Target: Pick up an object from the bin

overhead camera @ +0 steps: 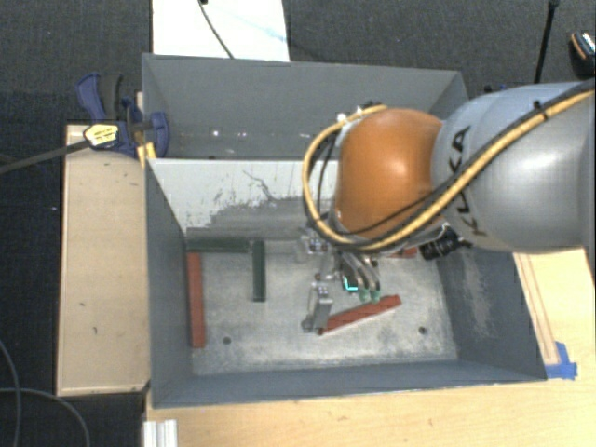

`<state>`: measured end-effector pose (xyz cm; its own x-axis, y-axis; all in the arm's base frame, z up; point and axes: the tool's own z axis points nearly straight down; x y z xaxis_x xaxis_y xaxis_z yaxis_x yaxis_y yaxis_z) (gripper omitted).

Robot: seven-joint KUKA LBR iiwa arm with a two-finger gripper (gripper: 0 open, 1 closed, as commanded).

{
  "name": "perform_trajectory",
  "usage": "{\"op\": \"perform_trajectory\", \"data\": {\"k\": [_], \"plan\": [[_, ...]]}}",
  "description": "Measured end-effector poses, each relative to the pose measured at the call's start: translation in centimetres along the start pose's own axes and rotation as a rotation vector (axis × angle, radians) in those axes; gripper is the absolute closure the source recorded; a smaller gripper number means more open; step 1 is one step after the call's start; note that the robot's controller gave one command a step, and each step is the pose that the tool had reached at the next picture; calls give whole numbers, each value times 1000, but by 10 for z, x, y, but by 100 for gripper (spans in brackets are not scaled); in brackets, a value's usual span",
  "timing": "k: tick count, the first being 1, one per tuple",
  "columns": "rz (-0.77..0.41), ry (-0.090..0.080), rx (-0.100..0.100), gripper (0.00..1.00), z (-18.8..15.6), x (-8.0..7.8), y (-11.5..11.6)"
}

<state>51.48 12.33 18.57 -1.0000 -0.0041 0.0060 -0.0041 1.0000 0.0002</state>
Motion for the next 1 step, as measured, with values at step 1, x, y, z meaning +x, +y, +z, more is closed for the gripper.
{"op": "perform_trajectory", "data": {"k": [1], "plan": [[43, 0, 3, 0, 118, -1, -101]]}}
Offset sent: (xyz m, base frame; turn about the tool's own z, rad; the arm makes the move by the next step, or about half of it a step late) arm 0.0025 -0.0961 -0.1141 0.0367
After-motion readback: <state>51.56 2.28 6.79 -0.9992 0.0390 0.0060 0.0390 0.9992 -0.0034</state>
